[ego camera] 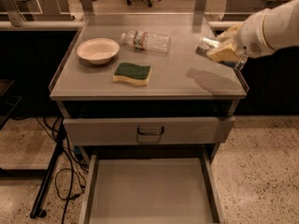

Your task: Place redbull can into middle drawer

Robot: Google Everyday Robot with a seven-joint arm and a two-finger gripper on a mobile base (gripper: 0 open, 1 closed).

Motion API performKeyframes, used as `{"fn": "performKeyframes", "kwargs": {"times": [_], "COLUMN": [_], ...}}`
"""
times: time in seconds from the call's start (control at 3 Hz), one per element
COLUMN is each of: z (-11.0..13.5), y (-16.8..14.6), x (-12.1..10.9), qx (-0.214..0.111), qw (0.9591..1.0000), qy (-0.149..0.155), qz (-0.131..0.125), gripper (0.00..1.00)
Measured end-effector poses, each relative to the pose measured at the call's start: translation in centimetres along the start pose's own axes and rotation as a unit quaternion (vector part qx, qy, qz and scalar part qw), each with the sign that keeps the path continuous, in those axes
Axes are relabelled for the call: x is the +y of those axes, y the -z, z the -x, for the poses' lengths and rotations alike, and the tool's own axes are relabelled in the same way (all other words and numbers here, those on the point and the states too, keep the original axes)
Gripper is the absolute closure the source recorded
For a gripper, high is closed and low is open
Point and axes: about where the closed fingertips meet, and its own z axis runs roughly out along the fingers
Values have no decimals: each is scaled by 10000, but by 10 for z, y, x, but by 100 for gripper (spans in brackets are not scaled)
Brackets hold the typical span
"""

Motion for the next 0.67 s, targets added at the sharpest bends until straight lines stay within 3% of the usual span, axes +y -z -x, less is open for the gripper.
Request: {"fn": "performKeyframes", "kwargs": {"times": [0.33, 0.67], "z": [-33, -33], "y": [10, 10], "x": [45, 45], "qx": [84, 84], "qw": [9996, 9996], "qy": [-258, -257], "qz": [4, 5], "gripper": [100, 100]}}
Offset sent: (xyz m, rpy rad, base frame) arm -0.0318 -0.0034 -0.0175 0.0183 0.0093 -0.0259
